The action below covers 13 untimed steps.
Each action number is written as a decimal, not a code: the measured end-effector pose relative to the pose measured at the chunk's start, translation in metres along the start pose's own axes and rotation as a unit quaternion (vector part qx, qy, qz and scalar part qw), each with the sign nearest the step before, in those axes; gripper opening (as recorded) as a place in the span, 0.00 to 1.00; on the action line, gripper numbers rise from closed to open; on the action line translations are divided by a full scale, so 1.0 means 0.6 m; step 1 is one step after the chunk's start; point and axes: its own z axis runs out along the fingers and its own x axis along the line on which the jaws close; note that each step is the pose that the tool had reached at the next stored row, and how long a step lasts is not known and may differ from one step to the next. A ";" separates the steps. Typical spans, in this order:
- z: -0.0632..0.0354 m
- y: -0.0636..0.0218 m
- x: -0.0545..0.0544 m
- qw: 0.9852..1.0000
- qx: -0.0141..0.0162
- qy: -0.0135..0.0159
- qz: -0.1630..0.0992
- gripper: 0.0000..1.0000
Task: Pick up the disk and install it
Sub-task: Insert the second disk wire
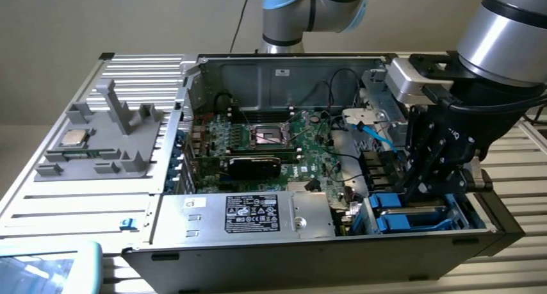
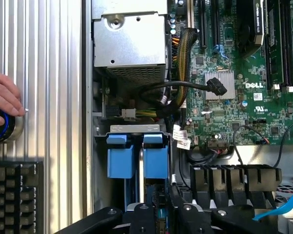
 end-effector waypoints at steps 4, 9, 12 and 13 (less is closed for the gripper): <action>-0.021 -0.004 0.000 1.000 0.000 0.001 0.000 0.24; -0.035 -0.013 -0.001 1.000 0.000 0.004 0.000 0.24; -0.037 -0.019 -0.003 1.000 0.000 0.006 0.000 0.24; -0.037 -0.020 -0.004 1.000 0.000 0.006 0.000 0.24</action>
